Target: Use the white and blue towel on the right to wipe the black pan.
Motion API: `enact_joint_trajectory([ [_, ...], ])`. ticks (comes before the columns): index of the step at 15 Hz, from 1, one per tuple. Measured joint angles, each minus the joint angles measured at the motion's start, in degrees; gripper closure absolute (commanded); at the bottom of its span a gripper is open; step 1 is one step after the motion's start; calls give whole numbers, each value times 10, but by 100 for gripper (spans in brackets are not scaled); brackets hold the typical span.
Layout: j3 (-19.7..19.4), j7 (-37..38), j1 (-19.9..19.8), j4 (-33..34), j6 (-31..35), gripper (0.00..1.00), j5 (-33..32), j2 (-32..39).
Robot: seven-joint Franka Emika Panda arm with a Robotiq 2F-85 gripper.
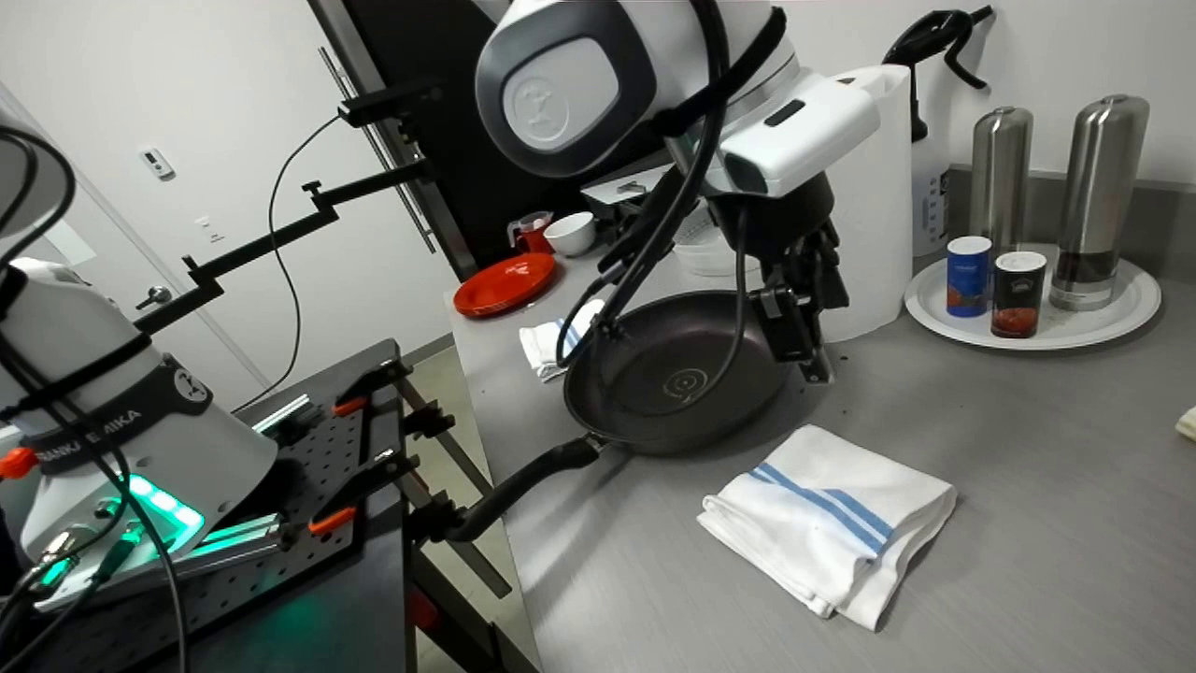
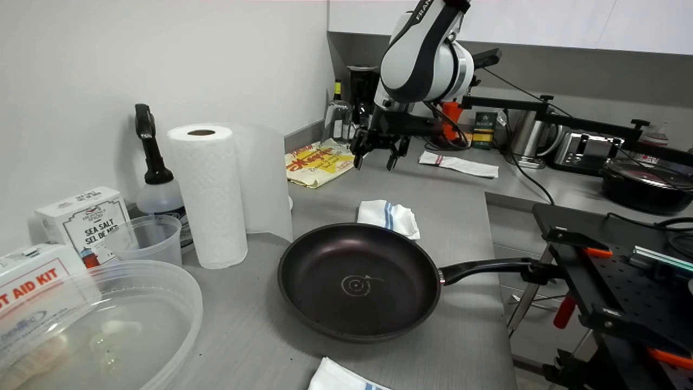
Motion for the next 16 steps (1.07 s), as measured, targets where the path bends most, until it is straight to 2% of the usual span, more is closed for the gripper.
enact_joint_trajectory([
  [7,-33,0,11,-26,-50,0,-2,-19],
  [16,-34,0,12,-36,-52,0,-2,-25],
])
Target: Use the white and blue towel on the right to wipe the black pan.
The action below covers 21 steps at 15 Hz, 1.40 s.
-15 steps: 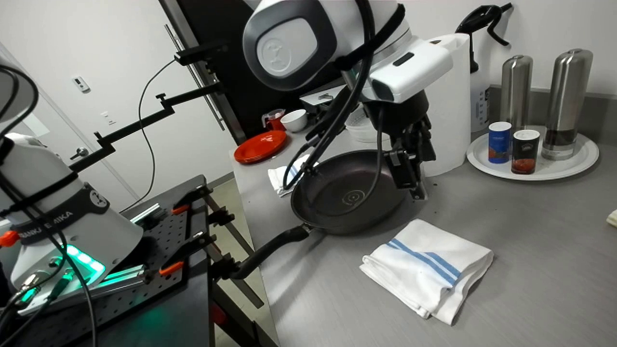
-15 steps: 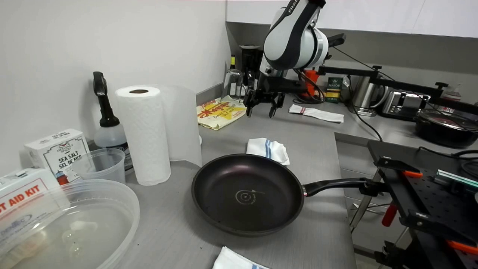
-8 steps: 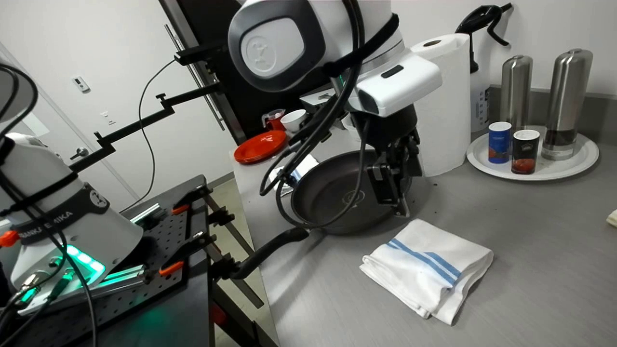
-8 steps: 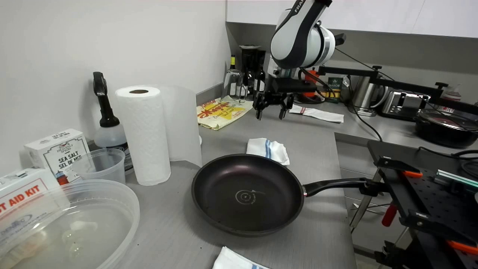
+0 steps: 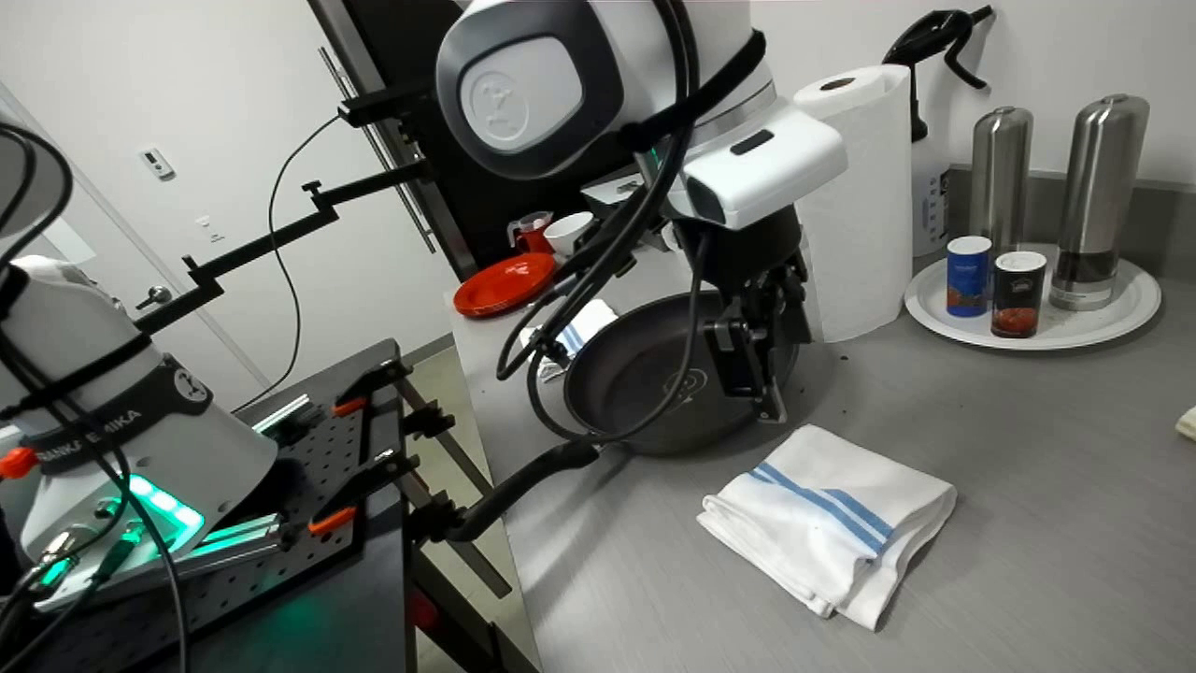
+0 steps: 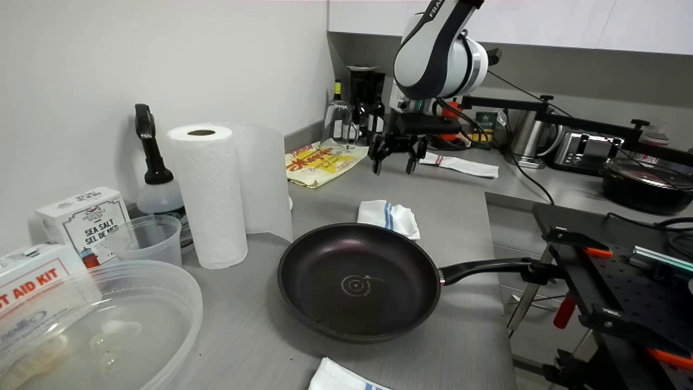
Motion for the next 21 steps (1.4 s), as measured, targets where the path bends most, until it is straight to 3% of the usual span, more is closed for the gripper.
enact_joint_trajectory([
  [10,3,2,-3,5,-6,0,7,43],
  [21,16,2,-26,64,-4,0,43,125],
])
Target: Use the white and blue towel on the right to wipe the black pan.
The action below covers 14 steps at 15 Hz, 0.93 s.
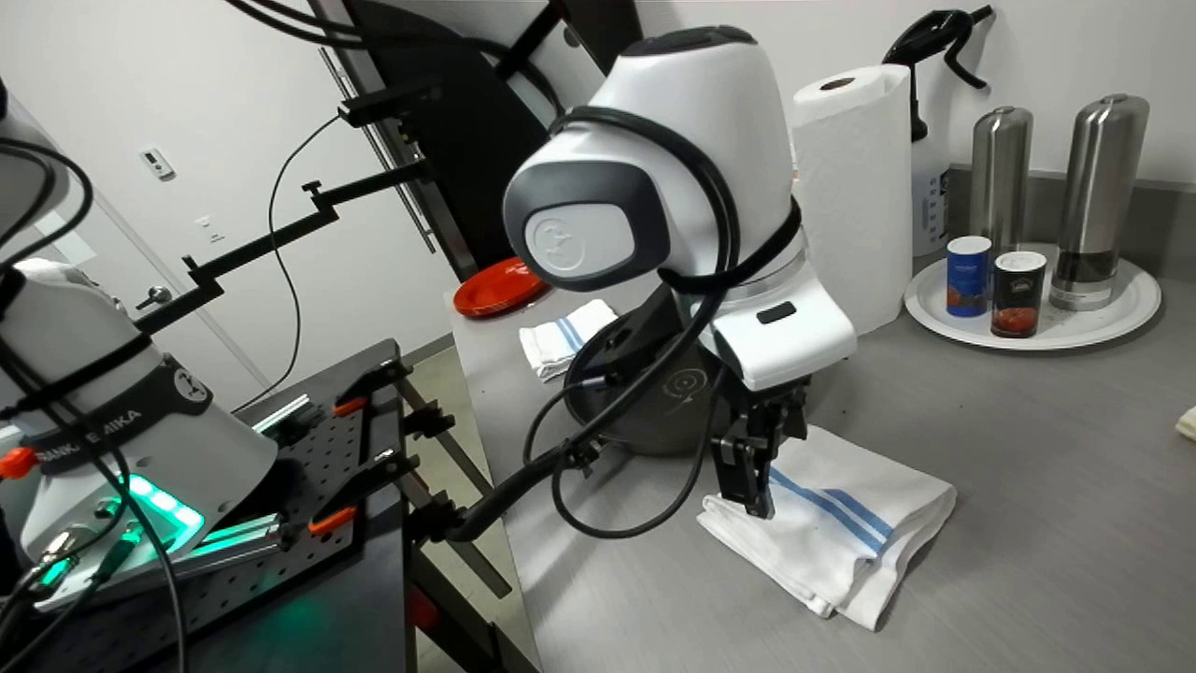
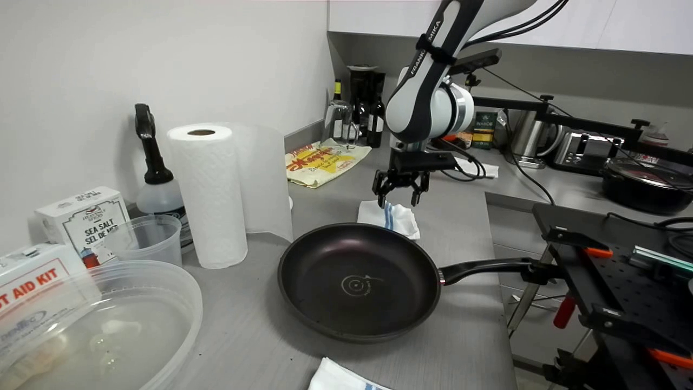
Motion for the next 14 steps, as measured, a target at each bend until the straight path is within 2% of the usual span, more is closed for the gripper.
enact_joint_trajectory([
  [5,15,0,-18,28,2,0,6,32],
  [14,21,0,-24,62,4,0,7,74],
])
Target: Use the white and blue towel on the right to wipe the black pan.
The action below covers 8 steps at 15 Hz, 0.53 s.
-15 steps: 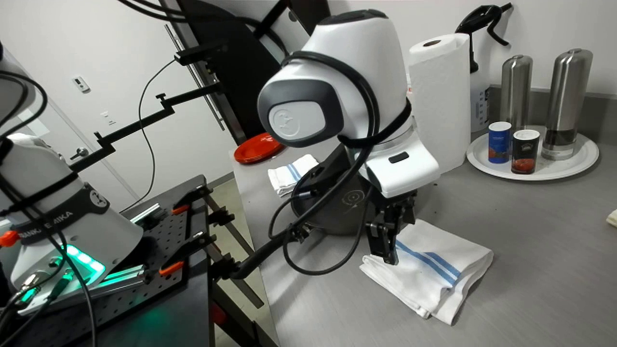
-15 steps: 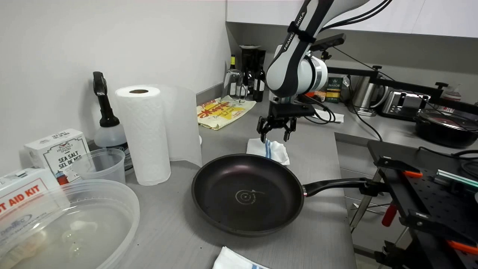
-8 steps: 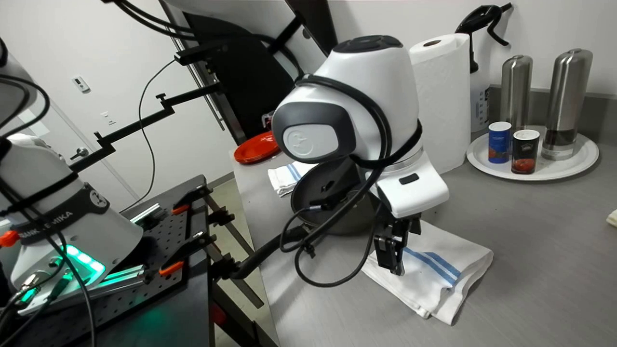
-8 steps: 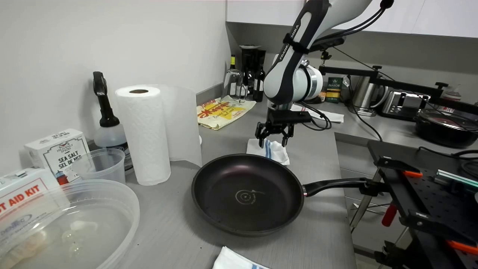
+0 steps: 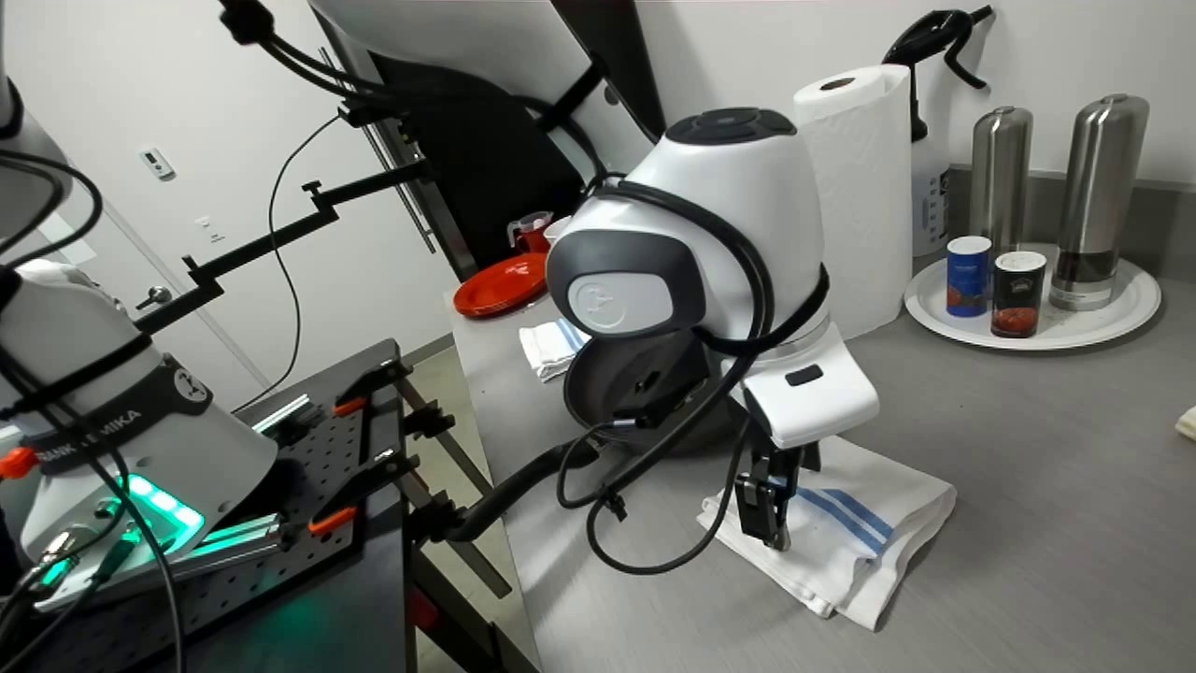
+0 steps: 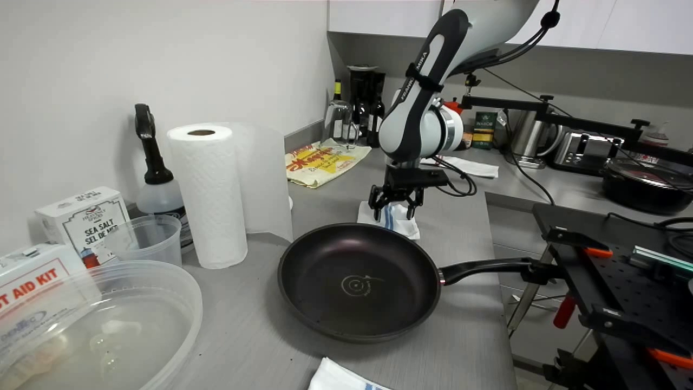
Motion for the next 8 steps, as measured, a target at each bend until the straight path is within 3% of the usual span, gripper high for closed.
enact_joint_trajectory([
  [3,0,0,0,11,1,4,0,13],
  [4,1,0,0,14,1,28,0,16],
  [6,1,0,0,20,1,32,0,21],
  [8,2,0,0,25,1,45,0,24],
])
